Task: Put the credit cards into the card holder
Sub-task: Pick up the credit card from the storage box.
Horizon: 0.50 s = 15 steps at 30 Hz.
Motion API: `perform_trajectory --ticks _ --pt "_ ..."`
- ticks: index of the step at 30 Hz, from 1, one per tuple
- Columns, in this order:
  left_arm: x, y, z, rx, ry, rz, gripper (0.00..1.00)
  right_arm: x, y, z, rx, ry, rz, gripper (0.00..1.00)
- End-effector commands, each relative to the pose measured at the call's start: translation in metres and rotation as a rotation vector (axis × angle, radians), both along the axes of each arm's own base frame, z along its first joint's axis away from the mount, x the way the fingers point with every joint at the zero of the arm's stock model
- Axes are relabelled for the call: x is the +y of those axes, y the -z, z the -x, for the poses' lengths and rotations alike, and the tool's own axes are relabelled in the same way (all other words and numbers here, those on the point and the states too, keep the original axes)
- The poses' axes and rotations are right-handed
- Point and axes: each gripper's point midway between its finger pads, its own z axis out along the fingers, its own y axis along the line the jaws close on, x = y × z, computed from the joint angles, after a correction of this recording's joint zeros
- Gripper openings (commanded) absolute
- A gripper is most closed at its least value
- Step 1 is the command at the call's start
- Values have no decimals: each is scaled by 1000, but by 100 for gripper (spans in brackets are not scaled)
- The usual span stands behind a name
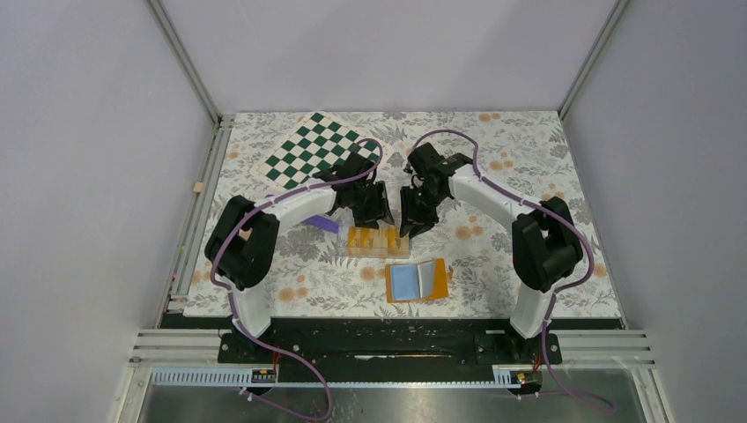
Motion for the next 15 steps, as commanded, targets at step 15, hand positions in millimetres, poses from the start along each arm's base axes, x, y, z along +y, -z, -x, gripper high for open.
perform_trajectory --ticks 15 --pt "-23 20 33 54 13 103 45 -21 25 8 63 33 44 33"
